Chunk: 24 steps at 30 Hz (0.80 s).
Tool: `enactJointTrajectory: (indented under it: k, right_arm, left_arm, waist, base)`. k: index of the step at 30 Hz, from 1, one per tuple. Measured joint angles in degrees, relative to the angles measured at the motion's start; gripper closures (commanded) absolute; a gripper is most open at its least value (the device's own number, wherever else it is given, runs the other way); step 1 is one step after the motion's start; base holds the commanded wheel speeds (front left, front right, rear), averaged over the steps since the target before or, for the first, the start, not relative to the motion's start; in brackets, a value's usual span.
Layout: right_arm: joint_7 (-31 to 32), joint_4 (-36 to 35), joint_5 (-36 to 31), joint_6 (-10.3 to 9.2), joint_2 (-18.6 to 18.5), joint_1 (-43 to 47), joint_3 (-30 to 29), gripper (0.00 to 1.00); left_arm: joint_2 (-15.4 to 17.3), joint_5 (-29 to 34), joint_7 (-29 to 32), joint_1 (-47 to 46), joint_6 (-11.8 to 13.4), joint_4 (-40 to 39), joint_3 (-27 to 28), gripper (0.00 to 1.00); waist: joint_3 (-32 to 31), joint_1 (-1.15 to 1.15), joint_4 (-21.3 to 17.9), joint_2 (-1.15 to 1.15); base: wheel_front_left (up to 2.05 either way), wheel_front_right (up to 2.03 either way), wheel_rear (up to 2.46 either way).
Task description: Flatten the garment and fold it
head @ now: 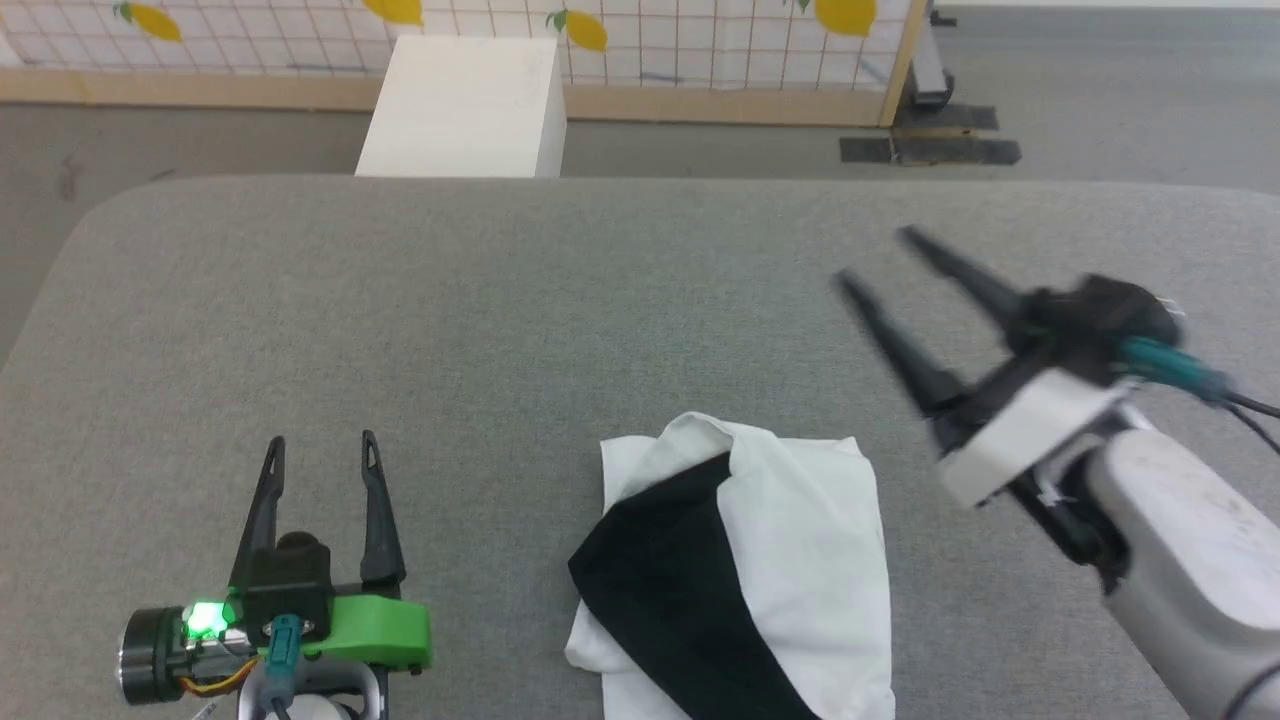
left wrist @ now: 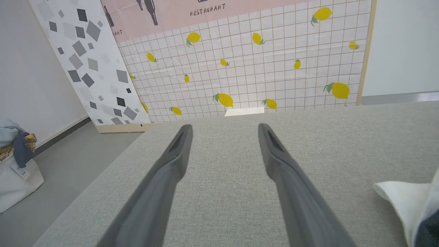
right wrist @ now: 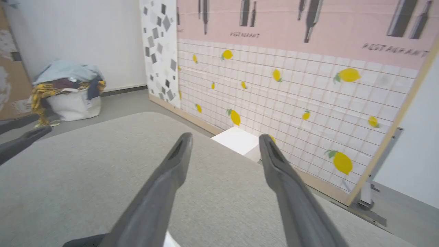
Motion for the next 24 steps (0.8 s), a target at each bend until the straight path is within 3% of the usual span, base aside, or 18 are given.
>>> enactJointTrajectory:
  k: [7,10,13,16,19,20,24]
  right_arm:
    - [-2.16,-6.75,-11.46,0.00,6.76,17.23,-25.96,0.00]
    - [-2.20,-9.77,-13.43,0.00,9.93,24.51,-30.72,0.00]
    - [0.49,-12.32,-13.96,-0.01,10.51,27.77,-29.40,0.00]
    - [7.23,-14.08,-13.34,0.00,9.00,27.26,-25.99,0.00]
    - [19.44,-13.51,-9.87,0.00,6.22,24.20,-19.70,0.00]
    - [28.54,-11.81,-6.03,0.00,4.04,21.45,-16.29,0.00]
    - [41.81,-6.69,1.64,-0.01,0.77,16.36,-12.35,0.00]
  left_arm:
    - [0.08,0.00,0.00,1.09,-0.31,-1.05,0.52,0.00]
    - [0.04,0.00,0.00,1.27,-0.58,-1.23,0.52,0.00]
    - [0.03,0.00,0.00,1.28,-0.91,-1.52,0.69,0.00]
    - [0.00,0.00,0.00,1.27,-1.52,-1.66,0.60,0.00]
    - [-0.14,0.01,0.00,1.20,-1.87,-1.67,0.58,0.00]
    - [-0.43,0.07,0.00,1.09,-2.09,-1.57,0.27,0.00]
    - [-1.42,0.08,0.00,0.43,-2.55,-1.54,-0.35,0.00]
  waist:
    - [-1.88,0.00,-1.20,0.00]
    - [-2.14,0.00,-0.95,0.00]
    - [-1.88,0.00,-0.83,0.00]
    - [-1.31,0.00,-0.75,0.00]
    - [-0.72,0.00,-0.65,0.00]
    - [-0.39,0.00,-0.30,0.00]
    - [0.47,0.00,0.73,0.00]
  base:
    - [0.00,0.00,0.00]
    - [0.00,0.00,0.00]
    - [0.00,0.00,0.00]
    - [0.00,0.00,0.00]
    - [0.00,0.00,0.00]
    - [0.00,0.00,0.00]
    - [0.00,0.00,0.00]
